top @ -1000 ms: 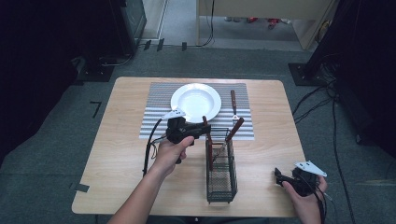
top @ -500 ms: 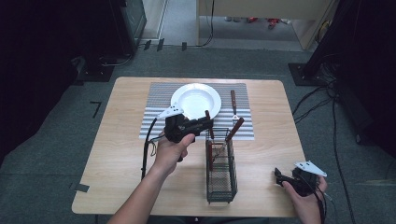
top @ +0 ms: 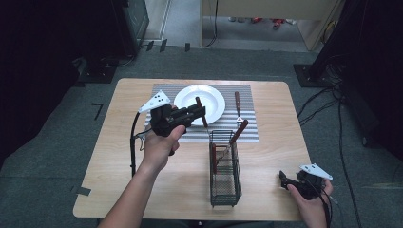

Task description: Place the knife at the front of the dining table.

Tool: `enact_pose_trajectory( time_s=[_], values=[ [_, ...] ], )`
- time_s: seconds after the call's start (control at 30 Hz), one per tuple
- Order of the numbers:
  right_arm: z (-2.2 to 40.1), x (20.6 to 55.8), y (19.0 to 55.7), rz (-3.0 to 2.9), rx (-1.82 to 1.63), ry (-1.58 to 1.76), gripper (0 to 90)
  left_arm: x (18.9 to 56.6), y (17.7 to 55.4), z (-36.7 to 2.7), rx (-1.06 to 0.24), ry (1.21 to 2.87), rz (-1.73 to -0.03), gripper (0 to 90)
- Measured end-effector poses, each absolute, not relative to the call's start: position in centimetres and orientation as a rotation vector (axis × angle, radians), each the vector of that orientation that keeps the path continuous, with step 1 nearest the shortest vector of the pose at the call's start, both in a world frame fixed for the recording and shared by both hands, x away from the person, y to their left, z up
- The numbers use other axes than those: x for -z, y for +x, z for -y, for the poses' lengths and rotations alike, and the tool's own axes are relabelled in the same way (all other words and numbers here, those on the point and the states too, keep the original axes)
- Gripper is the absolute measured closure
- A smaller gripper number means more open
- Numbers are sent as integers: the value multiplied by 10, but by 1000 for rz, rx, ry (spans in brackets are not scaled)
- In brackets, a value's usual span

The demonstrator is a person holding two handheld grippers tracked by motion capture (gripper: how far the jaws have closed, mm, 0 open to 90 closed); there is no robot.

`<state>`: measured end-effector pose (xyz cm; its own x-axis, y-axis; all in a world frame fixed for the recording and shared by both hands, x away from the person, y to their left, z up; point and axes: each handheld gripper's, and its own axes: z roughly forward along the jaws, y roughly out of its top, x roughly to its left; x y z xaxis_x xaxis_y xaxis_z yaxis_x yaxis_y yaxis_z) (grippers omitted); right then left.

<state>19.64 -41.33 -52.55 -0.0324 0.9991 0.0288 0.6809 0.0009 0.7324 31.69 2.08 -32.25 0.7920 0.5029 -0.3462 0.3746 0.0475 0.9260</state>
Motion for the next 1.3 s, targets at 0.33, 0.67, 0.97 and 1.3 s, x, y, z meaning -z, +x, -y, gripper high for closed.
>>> enact_pose_trajectory(
  time_s=[0.33, 0.67, 0.97, 1.3],
  values=[
    [413, 526, 197, -1767, -798, 1731, 115, 302, 316, -53, -150, 1514, -733, 763],
    [413, 525, 197, -1766, -799, 1733, 115, 307, 325, -83, -311, 1560, -877, 763],
    [413, 525, 198, -1771, -799, 1731, 114, 330, 350, -104, -425, 1618, -1073, 763],
    [413, 525, 198, -1773, -800, 1730, 113, 357, 387, -101, -475, 1712, -1234, 763]
  ],
)
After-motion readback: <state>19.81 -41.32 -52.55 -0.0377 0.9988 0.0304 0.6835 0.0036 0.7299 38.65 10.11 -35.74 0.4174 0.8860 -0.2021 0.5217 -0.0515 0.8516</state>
